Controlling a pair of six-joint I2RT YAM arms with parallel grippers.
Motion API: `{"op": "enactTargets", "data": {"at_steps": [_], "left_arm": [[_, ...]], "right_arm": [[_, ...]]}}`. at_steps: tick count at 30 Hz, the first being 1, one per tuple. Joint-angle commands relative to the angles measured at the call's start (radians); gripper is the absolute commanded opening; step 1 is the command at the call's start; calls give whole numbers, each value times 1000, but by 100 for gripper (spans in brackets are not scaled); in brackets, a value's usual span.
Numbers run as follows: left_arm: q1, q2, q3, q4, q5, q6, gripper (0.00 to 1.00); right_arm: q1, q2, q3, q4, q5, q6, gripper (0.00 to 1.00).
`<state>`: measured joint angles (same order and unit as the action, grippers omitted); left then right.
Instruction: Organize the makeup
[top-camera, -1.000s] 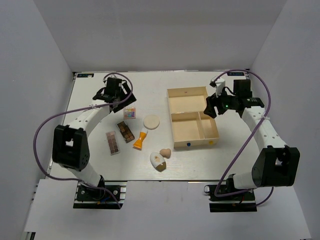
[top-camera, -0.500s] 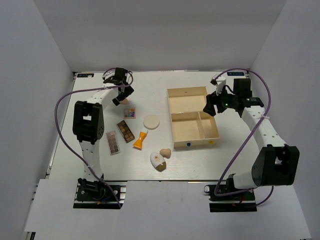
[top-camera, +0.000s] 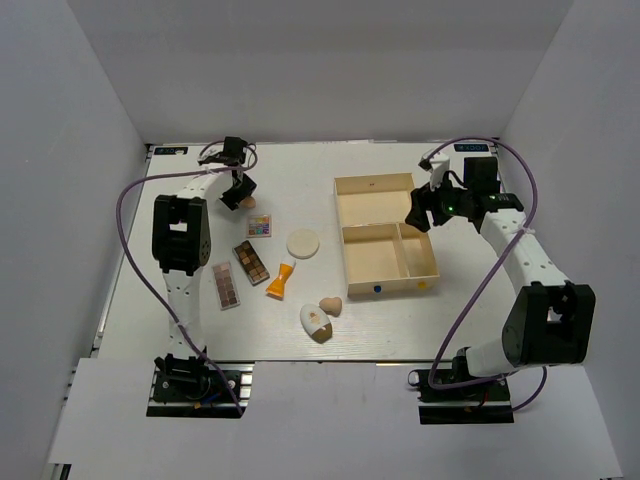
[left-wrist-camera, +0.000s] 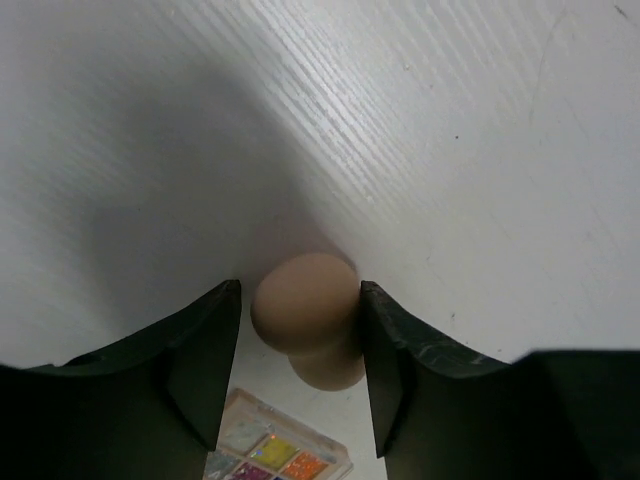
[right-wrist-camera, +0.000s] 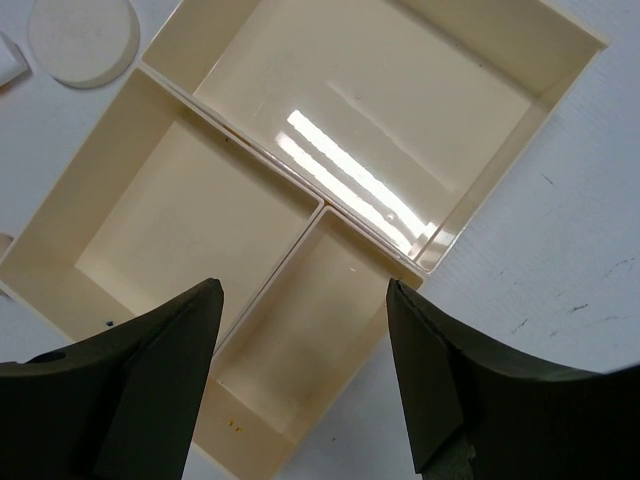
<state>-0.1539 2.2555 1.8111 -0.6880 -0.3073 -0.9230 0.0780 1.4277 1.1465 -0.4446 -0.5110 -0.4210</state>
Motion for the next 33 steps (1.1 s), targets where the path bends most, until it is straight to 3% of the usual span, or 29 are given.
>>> {"op": "enactTargets", "data": {"at_steps": [1, 5, 8, 11, 15, 20, 23, 27, 33], "left_arm": [[11, 7, 57, -8, 28, -2, 60], [11, 12, 59, 7, 46, 7, 41], [11, -26, 25, 50, 72, 26, 33], [-12, -121, -51, 163, 115, 140, 24], [-45, -233, -133, 326, 293, 223, 17], [-107, -312, -203, 574, 638, 260, 16], [-163, -298, -202, 738, 762, 231, 16], [-243, -192, -84, 740, 827, 211, 17], [-355, -30, 81, 737, 798, 181, 21]], "right_arm": [[0, 13, 38, 24, -7, 13, 72], [-1, 14, 42, 8, -52, -8, 68], [-1, 11, 51, -25, -93, -54, 65], [3, 4, 56, -46, -150, -99, 61], [3, 7, 48, -42, -187, -107, 56], [3, 20, 56, -6, -195, -62, 54], [3, 28, 65, 12, -189, -49, 54], [3, 20, 81, 38, -175, -26, 56], [5, -9, 98, 44, -170, -24, 59]]}}
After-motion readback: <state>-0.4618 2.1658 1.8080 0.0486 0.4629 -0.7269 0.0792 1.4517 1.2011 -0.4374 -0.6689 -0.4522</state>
